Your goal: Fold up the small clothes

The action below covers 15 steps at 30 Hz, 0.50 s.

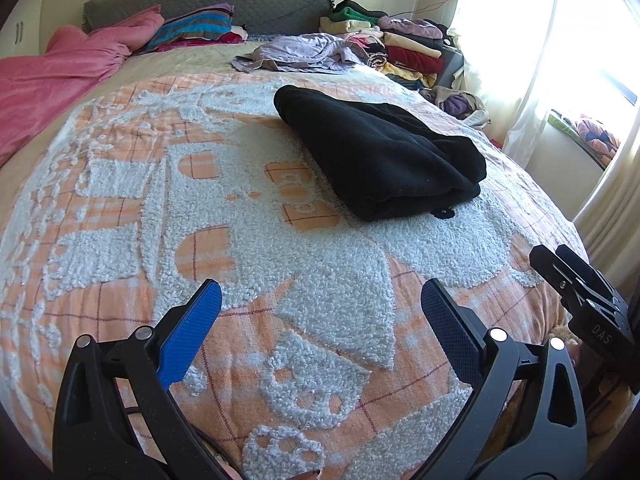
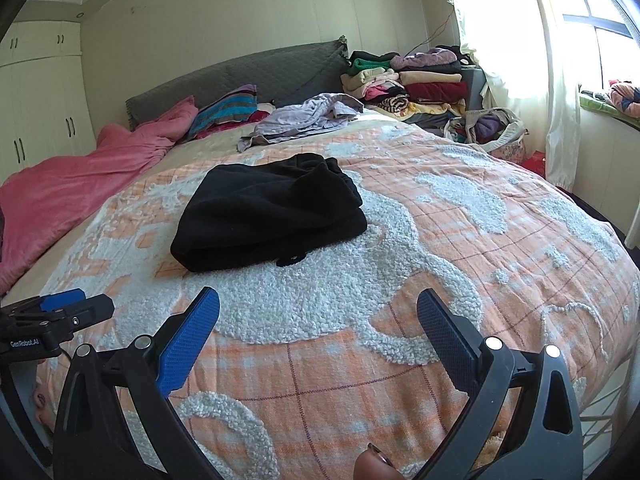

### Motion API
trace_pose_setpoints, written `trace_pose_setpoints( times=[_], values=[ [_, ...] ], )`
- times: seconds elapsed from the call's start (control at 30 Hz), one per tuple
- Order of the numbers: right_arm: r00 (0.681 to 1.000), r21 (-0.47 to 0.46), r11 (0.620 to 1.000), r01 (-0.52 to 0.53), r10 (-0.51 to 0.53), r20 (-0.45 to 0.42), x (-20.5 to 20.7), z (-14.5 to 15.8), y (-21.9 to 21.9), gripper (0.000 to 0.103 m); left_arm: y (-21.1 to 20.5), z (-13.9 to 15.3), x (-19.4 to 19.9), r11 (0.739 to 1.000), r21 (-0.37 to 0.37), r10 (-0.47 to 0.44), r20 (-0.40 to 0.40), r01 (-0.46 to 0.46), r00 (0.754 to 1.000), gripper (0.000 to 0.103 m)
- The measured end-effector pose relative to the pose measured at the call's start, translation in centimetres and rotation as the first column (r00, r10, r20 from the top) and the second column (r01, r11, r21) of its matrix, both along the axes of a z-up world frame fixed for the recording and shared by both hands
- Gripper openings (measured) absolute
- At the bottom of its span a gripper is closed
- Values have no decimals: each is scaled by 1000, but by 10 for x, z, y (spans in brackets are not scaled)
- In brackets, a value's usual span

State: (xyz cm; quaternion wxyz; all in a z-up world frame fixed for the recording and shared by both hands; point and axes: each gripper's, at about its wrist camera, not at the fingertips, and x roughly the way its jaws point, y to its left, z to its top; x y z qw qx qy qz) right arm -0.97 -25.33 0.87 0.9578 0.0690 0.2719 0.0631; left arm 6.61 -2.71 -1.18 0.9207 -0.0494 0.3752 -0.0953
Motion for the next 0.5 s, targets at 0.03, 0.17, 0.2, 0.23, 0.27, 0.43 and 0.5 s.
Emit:
trace_pose_setpoints(
  times=[0.03,0.17,0.2,0.23,0.27,0.43,0.5],
  values=[
    [1000,-1,1000,0,0,-1,0,0,0,99,0,0,0,1000,-1,-1,-1,1,1000,94],
    [1000,-2,1000,0,0,-3,0,0,0,99,1,0,0,1000,1,5,-4,-5,1000,93],
    [1000,-2,1000,2,-2,-5,0,0,0,99,1,0,0,1000,2,6,-5,-6,1000,94],
    [1000,-1,1000,3,-3,-5,0,0,0,99,2,0,0,1000,4,8,-5,-8,1000,94],
    [1000,0,1000,4,-4,-6,0,0,-1,99,2,-1,0,1000,4,8,-5,-8,1000,94],
    [1000,-1,1000,7,-7,-6,0,0,-1,99,2,-1,0,1000,8,12,-6,-12,1000,94],
    [1000,-2,1000,6,-6,-10,0,-1,-1,99,2,-1,0,1000,11,14,-9,-14,1000,94]
  ],
)
